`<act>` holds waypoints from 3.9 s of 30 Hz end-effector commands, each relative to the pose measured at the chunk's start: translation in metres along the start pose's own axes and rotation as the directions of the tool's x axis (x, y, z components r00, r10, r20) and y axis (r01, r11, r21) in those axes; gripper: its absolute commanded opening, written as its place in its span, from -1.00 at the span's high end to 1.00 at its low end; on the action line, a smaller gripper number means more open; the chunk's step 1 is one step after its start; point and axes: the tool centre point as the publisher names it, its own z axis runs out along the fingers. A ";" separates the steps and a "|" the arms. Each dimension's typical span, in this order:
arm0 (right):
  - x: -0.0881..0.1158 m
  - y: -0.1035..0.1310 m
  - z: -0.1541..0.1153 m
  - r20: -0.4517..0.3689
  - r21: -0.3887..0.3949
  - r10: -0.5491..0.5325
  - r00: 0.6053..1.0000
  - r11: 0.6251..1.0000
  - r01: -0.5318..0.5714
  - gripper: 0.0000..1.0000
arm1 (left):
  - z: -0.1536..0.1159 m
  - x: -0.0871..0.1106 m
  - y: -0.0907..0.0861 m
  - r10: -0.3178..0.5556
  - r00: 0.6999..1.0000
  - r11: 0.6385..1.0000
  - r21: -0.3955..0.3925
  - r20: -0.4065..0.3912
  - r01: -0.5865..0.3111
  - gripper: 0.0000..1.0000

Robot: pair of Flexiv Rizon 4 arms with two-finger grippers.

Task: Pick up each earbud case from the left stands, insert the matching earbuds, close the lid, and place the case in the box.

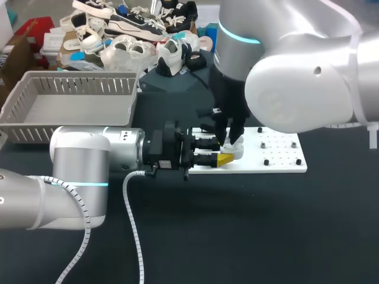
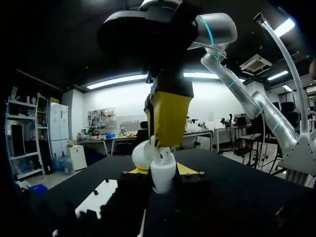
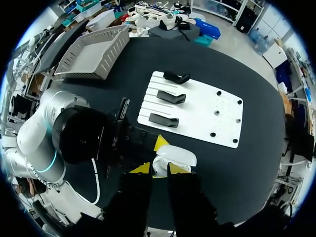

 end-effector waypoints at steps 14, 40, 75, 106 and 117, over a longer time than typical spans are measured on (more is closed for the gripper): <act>0.005 -0.002 0.005 0.010 0.010 0.015 1.000 1.000 -0.015 0.99 | 0.000 0.001 0.000 0.001 1.000 1.000 0.000 0.002 -0.001 1.00; 0.004 -0.026 -0.029 0.182 0.029 0.192 0.964 0.979 -0.200 -1.00 | 0.000 0.001 0.000 0.001 1.000 1.000 0.000 0.002 -0.001 1.00; -0.025 -0.076 0.000 0.201 0.036 0.368 0.908 0.923 -0.382 -1.00 | 0.000 0.001 0.000 0.001 1.000 1.000 0.000 0.002 -0.001 1.00; -0.005 -0.060 0.009 0.121 0.029 0.365 0.923 0.928 -0.371 -1.00 | 0.000 0.001 0.000 0.001 1.000 1.000 0.000 0.002 -0.001 1.00; 0.005 -0.072 -0.016 0.231 -0.059 0.403 0.886 0.914 -0.401 -1.00 | 0.000 0.001 0.000 0.001 1.000 1.000 0.000 0.002 -0.001 1.00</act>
